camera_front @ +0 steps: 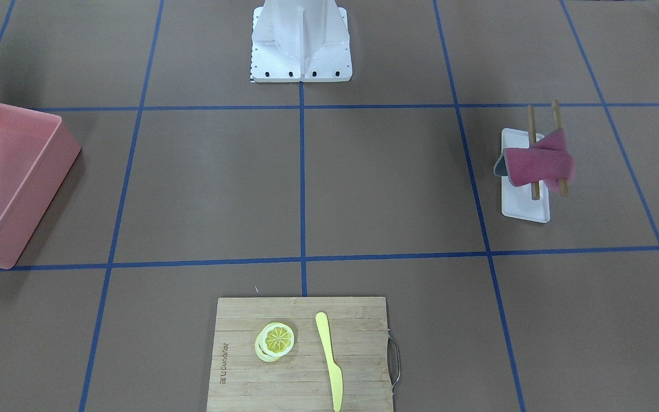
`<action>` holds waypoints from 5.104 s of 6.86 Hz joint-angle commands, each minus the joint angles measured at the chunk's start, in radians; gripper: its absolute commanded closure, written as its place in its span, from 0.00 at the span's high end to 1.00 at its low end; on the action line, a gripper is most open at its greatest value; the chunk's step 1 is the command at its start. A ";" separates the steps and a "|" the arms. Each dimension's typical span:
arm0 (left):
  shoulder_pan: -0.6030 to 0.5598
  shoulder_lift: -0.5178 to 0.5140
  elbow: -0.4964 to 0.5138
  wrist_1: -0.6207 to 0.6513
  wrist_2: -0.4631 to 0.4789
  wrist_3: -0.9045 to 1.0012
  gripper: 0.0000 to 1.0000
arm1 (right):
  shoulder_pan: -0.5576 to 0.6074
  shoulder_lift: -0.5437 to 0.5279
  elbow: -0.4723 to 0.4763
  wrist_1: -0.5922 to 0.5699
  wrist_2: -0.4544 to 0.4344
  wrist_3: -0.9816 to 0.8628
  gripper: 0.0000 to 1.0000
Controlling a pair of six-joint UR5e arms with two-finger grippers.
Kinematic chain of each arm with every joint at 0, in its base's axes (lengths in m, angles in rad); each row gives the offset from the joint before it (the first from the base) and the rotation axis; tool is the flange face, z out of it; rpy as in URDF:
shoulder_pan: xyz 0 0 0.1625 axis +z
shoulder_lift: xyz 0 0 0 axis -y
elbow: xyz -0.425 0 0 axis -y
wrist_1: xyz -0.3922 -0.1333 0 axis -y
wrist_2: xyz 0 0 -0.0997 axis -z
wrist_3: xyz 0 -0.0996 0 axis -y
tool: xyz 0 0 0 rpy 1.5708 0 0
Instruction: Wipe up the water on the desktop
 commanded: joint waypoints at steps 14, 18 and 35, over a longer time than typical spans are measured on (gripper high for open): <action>0.488 0.040 0.067 -0.681 -0.038 -0.818 0.08 | -0.217 0.011 0.015 0.256 -0.033 0.578 1.00; 0.463 0.007 0.029 -0.679 -0.038 -1.002 0.00 | -0.273 0.036 0.072 0.264 -0.031 0.584 1.00; 0.833 -0.517 -0.064 -0.643 0.206 -2.107 0.87 | -1.202 0.809 -0.053 0.283 -1.084 0.846 0.00</action>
